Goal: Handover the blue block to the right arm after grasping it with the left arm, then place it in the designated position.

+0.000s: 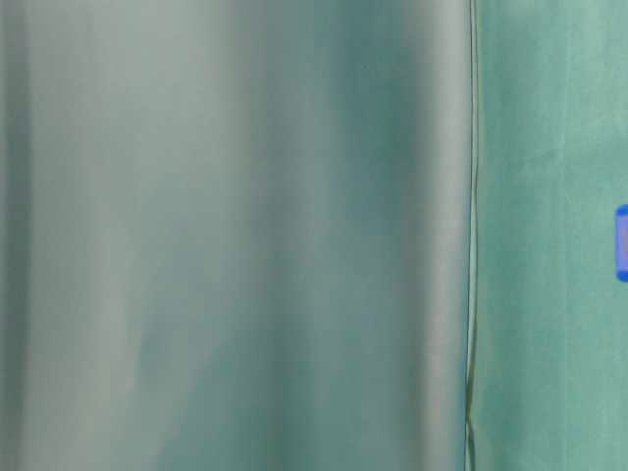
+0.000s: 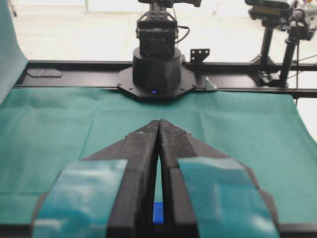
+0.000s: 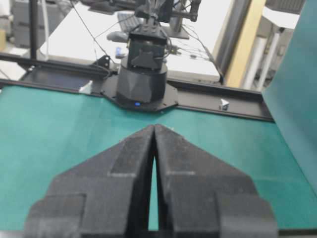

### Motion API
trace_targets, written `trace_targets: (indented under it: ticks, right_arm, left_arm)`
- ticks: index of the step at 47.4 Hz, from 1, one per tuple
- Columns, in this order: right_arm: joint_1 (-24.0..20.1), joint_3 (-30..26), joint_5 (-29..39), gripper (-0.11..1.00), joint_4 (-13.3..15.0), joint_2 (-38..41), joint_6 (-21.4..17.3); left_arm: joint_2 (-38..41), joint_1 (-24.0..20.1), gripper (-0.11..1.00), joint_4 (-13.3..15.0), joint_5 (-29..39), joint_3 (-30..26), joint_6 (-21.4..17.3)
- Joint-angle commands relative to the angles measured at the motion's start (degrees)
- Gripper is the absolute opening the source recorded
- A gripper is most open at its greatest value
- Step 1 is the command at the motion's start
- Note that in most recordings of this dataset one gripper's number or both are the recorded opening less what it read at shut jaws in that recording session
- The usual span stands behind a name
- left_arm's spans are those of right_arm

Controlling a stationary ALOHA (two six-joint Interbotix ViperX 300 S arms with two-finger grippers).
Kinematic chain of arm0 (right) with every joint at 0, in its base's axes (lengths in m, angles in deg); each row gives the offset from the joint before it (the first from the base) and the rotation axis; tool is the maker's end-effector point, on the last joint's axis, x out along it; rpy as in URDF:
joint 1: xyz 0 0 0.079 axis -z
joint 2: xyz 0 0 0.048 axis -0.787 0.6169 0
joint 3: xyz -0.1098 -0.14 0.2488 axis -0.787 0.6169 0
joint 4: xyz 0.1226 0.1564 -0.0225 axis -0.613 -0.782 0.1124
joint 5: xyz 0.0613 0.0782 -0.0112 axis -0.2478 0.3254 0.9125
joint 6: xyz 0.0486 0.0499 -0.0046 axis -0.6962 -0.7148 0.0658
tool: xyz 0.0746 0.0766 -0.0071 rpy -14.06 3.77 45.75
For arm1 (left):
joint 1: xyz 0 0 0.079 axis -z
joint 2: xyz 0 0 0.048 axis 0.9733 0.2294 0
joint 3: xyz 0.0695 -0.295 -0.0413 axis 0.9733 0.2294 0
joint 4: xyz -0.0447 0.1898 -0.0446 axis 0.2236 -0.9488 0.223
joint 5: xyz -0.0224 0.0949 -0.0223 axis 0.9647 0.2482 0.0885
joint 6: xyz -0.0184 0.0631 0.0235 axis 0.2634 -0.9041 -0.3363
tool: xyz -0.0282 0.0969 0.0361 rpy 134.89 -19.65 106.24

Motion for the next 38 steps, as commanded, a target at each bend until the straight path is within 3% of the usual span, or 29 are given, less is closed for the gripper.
trace_targets:
  ticks: [1,10,26,30,33,38]
  right_arm:
    - [-0.4,-1.0,0.2,0.08,-0.3,0.7,-0.1]
    - [-0.4,-3.3,5.8,0.08,-0.3,1.5,-0.1]
    - [-0.4,-3.7,6.2,0.08,-0.3,1.5,-1.4]
    - [-0.4,-3.7,6.5,0.08,-0.3,1.5,-1.7]
    - [-0.4,-3.7,6.8,0.12,-0.3,1.5,-2.0]
    - [-0.4,-3.8,6.9,0.39,-0.3,1.5,-2.5]
  left_arm:
    - [0.8,0.0,0.02,0.2,3.2,-1.7,0.1]
    - [0.8,0.0,0.02,0.2,7.1,-4.1,0.0]
    - [0.8,0.0,0.03,0.2,7.0,-4.1,-0.4]
    - [0.8,0.0,0.13,0.2,6.9,-4.2,-0.3]
    - [0.9,0.1,0.29,0.2,6.9,-4.2,-0.2]
    - [0.8,0.0,0.59,0.1,6.9,-4.2,-0.1]
